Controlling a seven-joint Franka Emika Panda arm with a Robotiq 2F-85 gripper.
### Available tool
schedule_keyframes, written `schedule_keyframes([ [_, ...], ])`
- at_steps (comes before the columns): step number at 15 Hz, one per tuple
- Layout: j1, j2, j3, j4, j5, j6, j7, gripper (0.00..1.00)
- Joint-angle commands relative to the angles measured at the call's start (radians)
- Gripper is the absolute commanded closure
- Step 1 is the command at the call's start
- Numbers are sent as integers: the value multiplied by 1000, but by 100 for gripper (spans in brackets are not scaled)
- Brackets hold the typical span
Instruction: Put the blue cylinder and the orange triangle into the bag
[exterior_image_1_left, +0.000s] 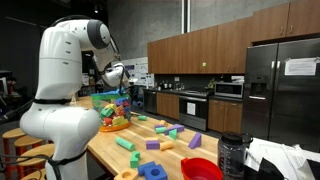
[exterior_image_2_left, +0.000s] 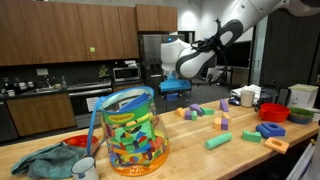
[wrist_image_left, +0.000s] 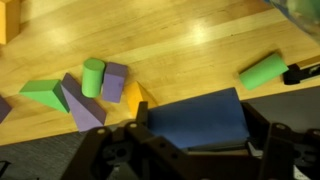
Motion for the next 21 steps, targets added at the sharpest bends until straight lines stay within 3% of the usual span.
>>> schedule_keyframes([
  [1,-3,-108,49,29,31,-98,-63,38],
  [6,-15,-199,109,36,40,-63,-99,38],
  [11,-5,-232,170,-32,63,22,-153,38],
  [21,17,-245,262,-252,63,349,-244,38],
])
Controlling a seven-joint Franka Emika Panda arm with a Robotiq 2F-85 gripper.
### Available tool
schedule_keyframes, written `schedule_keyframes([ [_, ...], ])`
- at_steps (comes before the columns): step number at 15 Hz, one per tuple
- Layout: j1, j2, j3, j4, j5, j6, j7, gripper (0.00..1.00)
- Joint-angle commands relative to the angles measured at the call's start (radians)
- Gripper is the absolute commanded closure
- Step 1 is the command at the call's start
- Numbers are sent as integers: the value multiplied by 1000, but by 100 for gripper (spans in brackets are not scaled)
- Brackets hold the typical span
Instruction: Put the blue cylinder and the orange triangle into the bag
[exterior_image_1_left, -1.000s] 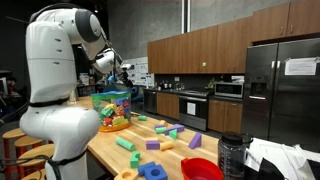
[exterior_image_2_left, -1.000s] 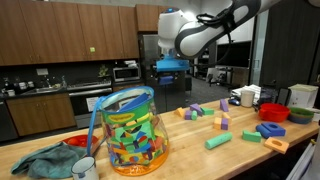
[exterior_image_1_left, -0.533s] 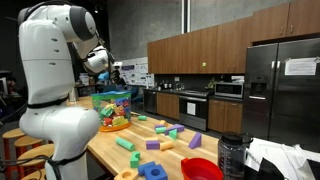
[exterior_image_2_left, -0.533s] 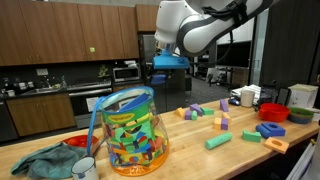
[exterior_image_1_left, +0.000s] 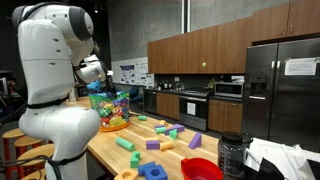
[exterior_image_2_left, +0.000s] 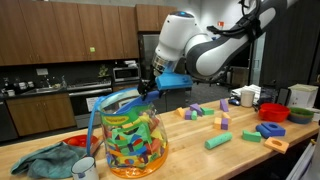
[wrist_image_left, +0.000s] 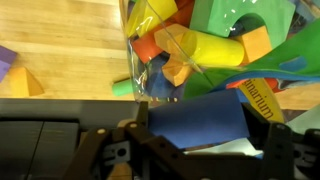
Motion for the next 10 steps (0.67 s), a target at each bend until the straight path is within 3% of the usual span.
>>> schedule_keyframes([
  [1,3,-45,14,-89,25,107,-56,38],
  [10,4,-79,7,-91,16,305,-37,38],
])
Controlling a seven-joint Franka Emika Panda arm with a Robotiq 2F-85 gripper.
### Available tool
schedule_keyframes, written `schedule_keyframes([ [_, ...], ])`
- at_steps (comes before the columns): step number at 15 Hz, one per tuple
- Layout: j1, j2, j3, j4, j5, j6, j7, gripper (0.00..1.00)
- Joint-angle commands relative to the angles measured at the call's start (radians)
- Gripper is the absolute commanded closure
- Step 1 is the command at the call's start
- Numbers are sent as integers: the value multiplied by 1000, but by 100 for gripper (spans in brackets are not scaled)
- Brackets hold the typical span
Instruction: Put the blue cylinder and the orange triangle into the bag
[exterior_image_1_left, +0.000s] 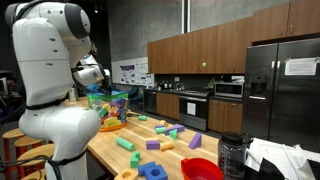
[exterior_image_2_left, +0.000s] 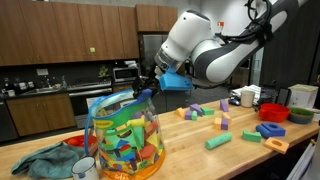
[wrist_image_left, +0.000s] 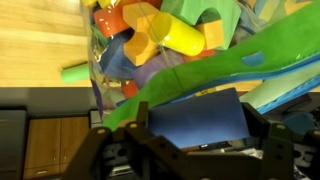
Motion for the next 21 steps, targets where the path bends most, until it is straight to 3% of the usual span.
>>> schedule_keyframes([
  [1,2,-37,-5,0,13,51,4,38],
  [4,-14,-16,6,36,-20,70,43,38],
  [5,-23,-5,11,50,-41,65,63,32],
  [6,-29,1,15,59,-57,57,82,3],
  [15,-63,24,3,84,-158,52,182,0],
  [21,-157,35,-27,128,-223,59,297,0],
])
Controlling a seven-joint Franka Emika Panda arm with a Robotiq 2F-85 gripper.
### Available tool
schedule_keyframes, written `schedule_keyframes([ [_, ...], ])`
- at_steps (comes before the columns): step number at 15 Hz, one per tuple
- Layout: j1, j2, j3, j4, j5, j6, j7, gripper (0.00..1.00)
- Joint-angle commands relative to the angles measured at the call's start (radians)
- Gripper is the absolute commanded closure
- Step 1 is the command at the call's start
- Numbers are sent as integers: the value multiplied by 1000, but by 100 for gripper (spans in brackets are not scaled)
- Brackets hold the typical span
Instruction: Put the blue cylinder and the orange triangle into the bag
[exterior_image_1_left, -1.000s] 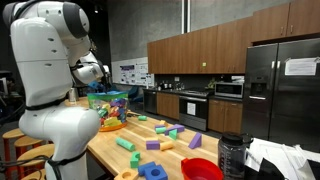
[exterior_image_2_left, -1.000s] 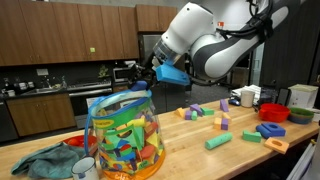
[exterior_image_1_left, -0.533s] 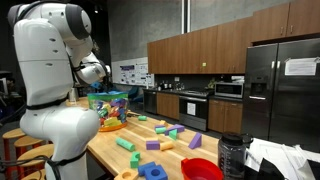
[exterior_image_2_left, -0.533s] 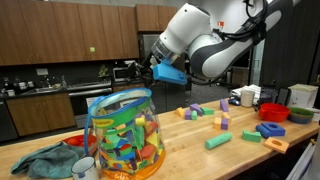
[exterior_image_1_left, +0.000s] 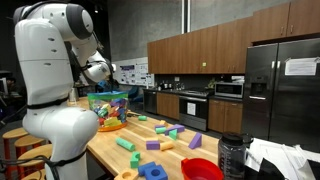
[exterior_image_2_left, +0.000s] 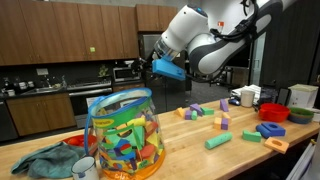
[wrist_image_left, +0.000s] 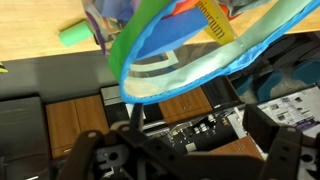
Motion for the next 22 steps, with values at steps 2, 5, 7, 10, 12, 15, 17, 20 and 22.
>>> schedule_keyframes([
  [2,-87,32,-38,48,-69,-7,90,0],
  [5,-141,75,-75,73,-73,-48,108,0],
  [7,-168,111,-97,96,-77,-151,104,0],
  [10,-186,164,-121,136,-72,-312,99,0],
  [12,-185,198,-133,165,-77,-425,101,0],
  [15,-124,243,-213,198,-65,-517,80,0],
  [17,-102,271,-245,214,-62,-542,79,0],
  [20,-96,310,-269,187,10,-419,47,0],
  [22,-72,300,-288,186,0,-442,55,0],
])
